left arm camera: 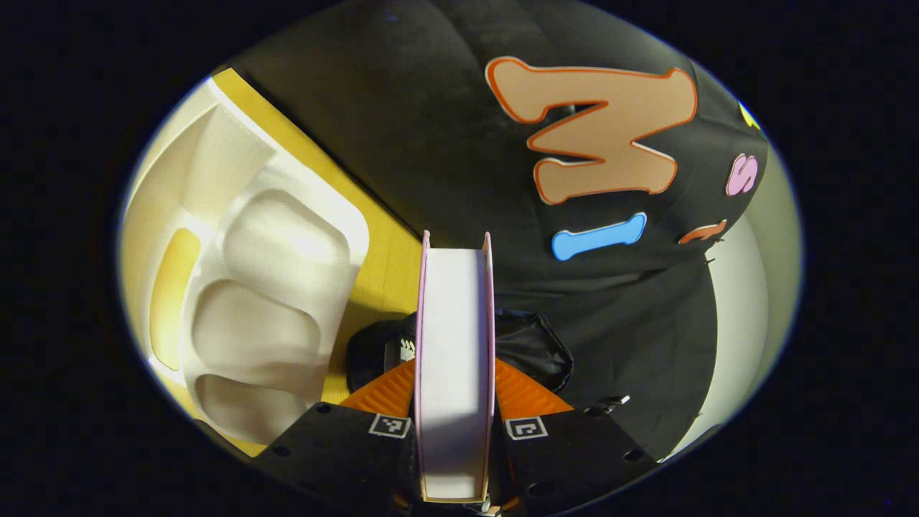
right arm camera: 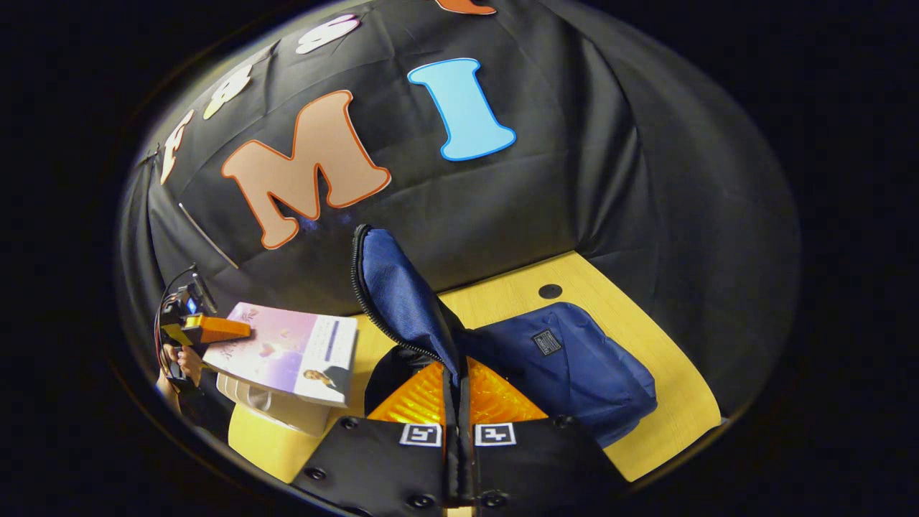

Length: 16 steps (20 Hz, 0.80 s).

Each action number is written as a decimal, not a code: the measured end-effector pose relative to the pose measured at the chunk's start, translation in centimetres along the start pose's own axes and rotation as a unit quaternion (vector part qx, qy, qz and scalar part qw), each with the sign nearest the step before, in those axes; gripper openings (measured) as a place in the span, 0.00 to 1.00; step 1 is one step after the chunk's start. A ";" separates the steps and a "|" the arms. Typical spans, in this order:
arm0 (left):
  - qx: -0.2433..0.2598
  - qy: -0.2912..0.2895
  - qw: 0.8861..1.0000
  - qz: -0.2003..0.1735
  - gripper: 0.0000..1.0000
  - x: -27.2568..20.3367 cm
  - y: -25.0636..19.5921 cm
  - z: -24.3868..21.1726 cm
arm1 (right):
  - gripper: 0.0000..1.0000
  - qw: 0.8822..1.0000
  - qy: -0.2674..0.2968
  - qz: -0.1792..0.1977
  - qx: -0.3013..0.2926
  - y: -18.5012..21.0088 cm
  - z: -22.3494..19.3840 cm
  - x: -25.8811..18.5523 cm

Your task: Open the schoolbag, grab two books from the bookshelf and put them into the schoolbag.

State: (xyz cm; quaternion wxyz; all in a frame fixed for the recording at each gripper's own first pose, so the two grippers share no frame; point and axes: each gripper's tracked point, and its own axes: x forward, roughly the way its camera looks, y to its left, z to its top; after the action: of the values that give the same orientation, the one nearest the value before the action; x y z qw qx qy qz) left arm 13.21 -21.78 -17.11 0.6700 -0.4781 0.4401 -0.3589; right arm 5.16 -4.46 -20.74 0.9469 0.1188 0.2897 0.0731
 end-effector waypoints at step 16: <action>-0.019 0.081 0.996 0.030 0.34 11.4 1.4 -7.8 | 0.02 1.000 0.008 0.025 -0.001 -0.1 0.3 -0.7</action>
State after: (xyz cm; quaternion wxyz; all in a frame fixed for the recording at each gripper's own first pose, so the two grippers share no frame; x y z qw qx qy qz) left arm 10.09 -34.22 -22.51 0.6334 -0.4470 0.5139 -0.3672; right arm 4.74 -4.78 -20.14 0.9427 0.1246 0.2936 0.0983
